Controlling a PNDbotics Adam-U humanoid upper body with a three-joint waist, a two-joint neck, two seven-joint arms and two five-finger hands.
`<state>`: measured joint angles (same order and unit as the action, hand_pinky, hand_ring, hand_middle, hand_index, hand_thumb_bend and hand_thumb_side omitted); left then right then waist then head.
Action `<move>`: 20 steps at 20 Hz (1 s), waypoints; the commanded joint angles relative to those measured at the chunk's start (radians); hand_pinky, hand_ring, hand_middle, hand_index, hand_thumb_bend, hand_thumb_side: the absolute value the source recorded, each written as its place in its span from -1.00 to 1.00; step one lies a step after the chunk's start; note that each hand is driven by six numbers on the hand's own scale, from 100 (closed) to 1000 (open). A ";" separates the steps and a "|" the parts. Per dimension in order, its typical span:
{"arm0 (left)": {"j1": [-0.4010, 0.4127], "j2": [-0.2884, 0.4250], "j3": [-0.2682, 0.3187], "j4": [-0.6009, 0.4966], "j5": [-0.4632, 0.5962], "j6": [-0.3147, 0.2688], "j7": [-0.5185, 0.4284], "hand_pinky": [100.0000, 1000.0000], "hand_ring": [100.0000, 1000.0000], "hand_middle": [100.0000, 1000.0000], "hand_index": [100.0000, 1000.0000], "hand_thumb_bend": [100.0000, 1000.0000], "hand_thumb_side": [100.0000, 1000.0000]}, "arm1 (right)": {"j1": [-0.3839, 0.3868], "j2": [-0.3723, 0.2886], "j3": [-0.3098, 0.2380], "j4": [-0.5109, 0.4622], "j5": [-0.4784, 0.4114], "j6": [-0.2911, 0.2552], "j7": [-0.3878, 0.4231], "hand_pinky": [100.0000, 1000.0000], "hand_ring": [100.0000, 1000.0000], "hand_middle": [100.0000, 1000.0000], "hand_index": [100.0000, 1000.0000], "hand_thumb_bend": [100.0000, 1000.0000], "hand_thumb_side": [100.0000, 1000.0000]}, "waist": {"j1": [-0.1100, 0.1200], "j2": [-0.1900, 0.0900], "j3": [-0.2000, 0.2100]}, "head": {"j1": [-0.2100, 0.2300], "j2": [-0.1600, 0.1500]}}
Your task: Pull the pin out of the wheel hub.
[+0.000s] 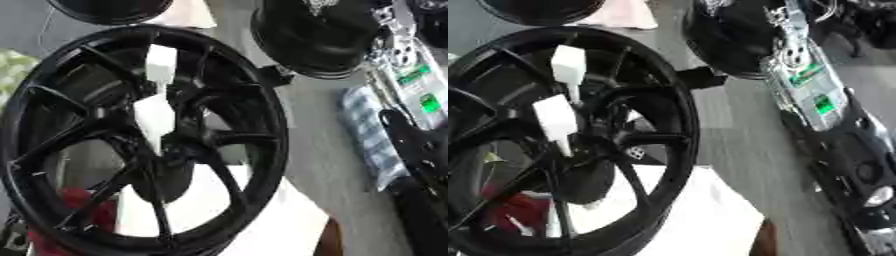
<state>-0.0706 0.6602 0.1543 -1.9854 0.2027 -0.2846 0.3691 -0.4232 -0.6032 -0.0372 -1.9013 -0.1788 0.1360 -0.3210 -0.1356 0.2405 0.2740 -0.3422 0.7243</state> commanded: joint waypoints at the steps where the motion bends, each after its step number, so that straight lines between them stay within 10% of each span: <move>1: -0.004 0.020 0.006 -0.015 0.005 -0.002 -0.005 0.62 0.35 0.34 0.70 -0.86 0.59 | -0.014 -0.034 -0.014 -0.008 0.000 -0.003 0.002 0.32 0.20 -0.02 0.15 -0.26 -1.00 | 0.010 -0.012 -0.001 | -0.004 -0.004; 10: -0.013 0.069 0.001 -0.015 -0.010 0.001 -0.022 0.62 0.36 0.35 0.71 -0.87 0.56 | -0.010 -0.037 -0.015 -0.006 -0.001 -0.004 0.002 0.32 0.20 -0.02 0.15 -0.26 -1.00 | 0.014 -0.014 -0.005 | -0.004 -0.004; 20: -0.110 0.421 -0.066 -0.015 -0.194 0.100 -0.229 0.64 0.42 0.39 0.68 -0.92 0.47 | 0.009 -0.053 -0.013 0.002 0.003 -0.003 0.006 0.33 0.20 -0.02 0.15 -0.28 -1.00 | 0.031 -0.029 -0.013 | -0.014 0.006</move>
<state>-0.1688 1.0058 0.0906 -1.9855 0.0291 -0.1940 0.1710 -0.4058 -0.6176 -0.0375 -1.8944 -0.1786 0.1336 -0.3171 -0.1131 0.2314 0.2611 -0.3539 0.7282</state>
